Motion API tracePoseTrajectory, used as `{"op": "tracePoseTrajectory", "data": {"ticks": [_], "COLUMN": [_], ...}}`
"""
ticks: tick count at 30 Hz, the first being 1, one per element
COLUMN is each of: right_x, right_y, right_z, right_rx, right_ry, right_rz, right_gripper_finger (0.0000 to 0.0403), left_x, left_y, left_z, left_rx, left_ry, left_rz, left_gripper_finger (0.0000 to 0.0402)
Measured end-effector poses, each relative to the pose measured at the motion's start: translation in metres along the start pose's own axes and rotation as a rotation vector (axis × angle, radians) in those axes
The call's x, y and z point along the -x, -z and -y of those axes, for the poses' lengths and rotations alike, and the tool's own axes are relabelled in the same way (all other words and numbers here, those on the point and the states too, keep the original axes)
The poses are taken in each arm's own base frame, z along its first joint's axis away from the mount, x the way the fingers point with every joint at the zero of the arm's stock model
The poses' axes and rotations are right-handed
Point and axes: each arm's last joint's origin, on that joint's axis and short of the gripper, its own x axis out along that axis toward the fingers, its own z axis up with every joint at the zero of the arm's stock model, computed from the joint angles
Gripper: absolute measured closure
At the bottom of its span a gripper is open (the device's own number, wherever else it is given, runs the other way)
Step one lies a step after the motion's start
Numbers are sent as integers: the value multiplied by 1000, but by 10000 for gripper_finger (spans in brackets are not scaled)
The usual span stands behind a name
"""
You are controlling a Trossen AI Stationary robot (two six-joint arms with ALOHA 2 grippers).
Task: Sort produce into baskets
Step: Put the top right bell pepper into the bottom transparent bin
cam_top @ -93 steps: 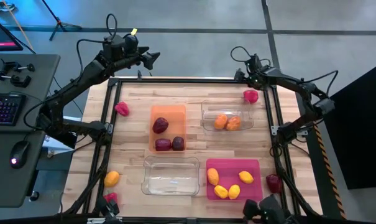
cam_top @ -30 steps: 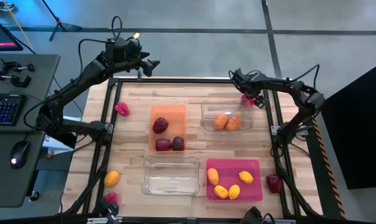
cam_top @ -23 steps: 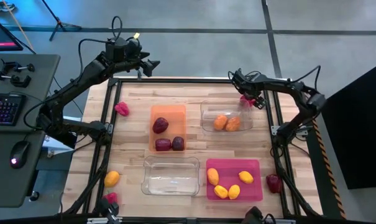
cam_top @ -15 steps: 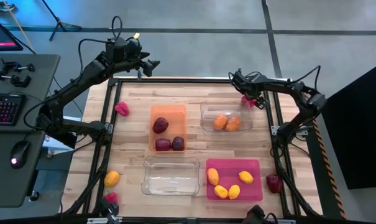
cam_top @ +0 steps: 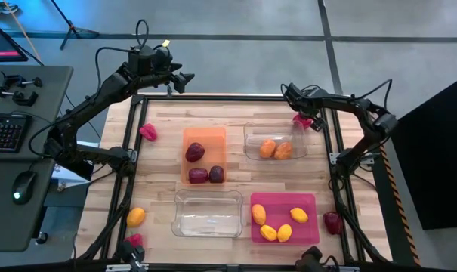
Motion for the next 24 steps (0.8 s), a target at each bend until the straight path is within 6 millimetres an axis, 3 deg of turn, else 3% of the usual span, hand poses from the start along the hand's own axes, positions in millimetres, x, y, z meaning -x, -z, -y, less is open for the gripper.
{"op": "tracePoseTrajectory", "data": {"ticks": [24], "right_x": [-3], "right_y": [1], "right_z": [-1], "right_rx": [6], "right_ry": [10], "right_rz": [-164], "right_gripper_finger": [24], "left_x": [0], "left_y": [0], "left_z": [0], "left_rx": [-26], "left_ry": [0], "left_rz": [0], "left_gripper_finger": [41]}}
